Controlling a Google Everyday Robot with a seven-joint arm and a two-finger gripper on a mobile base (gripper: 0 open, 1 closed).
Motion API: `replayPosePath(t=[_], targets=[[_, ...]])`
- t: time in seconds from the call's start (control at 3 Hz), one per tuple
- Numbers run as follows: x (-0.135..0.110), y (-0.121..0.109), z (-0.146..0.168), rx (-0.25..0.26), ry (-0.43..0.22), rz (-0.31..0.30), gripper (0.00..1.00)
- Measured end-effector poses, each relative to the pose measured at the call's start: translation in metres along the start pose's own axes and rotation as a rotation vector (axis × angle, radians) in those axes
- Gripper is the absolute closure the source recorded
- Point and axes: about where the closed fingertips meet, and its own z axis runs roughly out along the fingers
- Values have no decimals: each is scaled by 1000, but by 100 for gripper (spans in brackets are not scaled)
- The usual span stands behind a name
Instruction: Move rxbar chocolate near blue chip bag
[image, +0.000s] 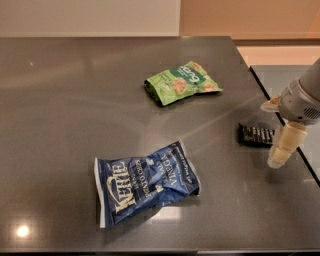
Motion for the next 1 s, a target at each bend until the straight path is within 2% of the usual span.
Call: replayPosePath(t=[0.33,0.67,1.0], targets=[[0,-1,3,-3,1,-1,0],[0,-3,8,-8,1,-5,17],[0,-4,13,-18,4,-9,41]])
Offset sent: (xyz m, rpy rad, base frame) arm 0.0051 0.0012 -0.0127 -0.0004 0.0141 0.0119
